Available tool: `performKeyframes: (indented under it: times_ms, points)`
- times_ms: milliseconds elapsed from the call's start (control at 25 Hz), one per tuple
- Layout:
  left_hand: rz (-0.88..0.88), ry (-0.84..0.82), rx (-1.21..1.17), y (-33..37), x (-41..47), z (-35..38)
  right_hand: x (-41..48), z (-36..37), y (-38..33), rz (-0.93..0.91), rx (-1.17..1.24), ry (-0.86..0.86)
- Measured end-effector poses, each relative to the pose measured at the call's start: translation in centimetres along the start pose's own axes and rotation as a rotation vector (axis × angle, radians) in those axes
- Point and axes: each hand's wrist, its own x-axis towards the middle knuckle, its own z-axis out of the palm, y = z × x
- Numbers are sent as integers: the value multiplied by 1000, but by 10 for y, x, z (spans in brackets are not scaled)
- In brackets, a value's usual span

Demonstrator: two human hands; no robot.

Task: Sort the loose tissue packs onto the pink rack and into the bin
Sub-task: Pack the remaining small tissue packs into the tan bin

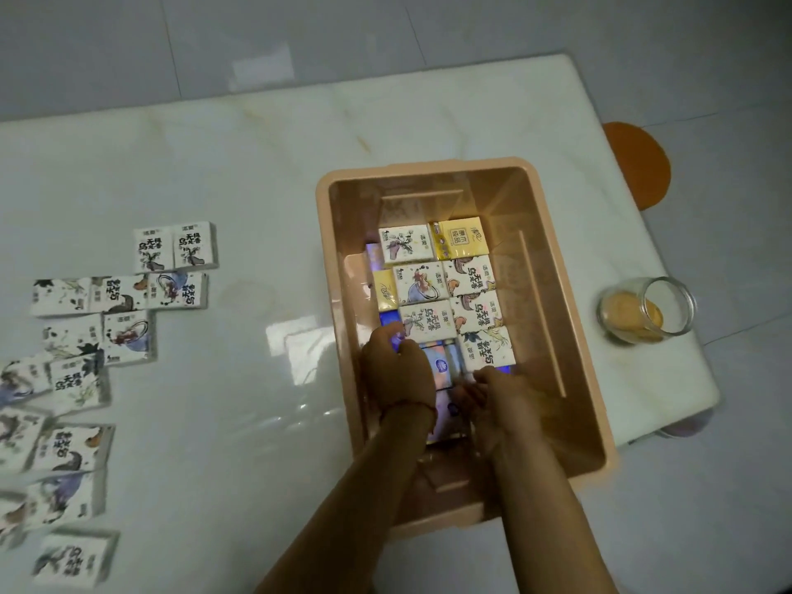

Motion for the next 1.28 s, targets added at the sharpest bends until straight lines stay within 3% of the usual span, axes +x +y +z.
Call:
performKeyframes:
  times_ms: [160,200,280,360,440,600,800,960,1080,1280]
  points:
    - [90,-306,-304,49,-11,-63,-72,30,-6,-143,72,-140]
    - [177,-304,-382,59,-9,-91,-95,41,-7,-210,74,-179]
    - [296,-146,-462,67,5,-146,-128,67,-1,-453,-41,-270]
    - [197,116,-490,48,31,-198,-144,99,16,-619,-217,-494]
    - [54,357,-416,11,58,-246,-143,142,50,-612,-490,-701]
    - [-256,646,31,-82,84,-334,-120,211,155,-612,-1154,-808]
    - [-687,444,39,-169,97,-372,-127,257,231,-654,-1289,-737]
    - [-998,230,-590,-172,94,-363,-116,272,260,-837,-1505,-640]
    - [-1006,191,-740,-169,101,-352,-108,272,262,-885,-1510,-584]
    - [-847,173,-489,-166,100,-337,-96,254,234,-720,-1215,-498]
